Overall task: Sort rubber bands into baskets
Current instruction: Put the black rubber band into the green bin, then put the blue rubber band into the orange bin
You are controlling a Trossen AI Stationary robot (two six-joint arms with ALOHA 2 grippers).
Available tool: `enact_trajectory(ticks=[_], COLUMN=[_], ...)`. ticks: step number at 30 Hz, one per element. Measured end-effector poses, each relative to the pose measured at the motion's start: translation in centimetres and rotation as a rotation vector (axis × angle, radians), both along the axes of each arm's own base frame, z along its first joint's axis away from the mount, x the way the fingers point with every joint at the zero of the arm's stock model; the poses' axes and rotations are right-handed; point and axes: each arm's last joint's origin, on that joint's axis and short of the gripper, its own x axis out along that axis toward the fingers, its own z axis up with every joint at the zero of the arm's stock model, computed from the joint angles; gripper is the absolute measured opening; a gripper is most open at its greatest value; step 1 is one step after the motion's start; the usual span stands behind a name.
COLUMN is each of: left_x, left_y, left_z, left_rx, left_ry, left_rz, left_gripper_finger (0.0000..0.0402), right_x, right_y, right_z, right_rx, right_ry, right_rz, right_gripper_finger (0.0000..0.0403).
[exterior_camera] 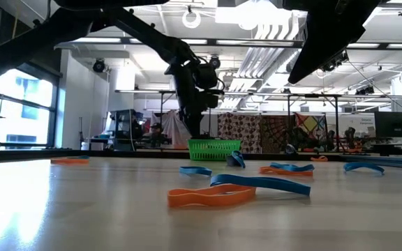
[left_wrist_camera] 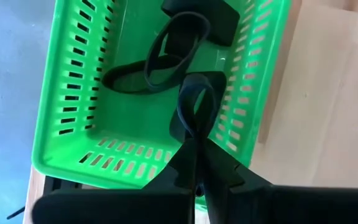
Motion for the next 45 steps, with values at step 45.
enact_trajectory(ticks=[45], left_x=[-0.5], left_y=[-3.3], left_z=[5.4], left_rx=[0.146], left_ry=[-0.416], left_rz=[-0.064], left_gripper_finger=[0.0039], right_x=[0.1], right_y=[-0.8], right_z=[-1.7], right_rx=[-0.049], right_ry=[-0.062], right_rz=[-0.057], right_gripper_finger=[0.0000])
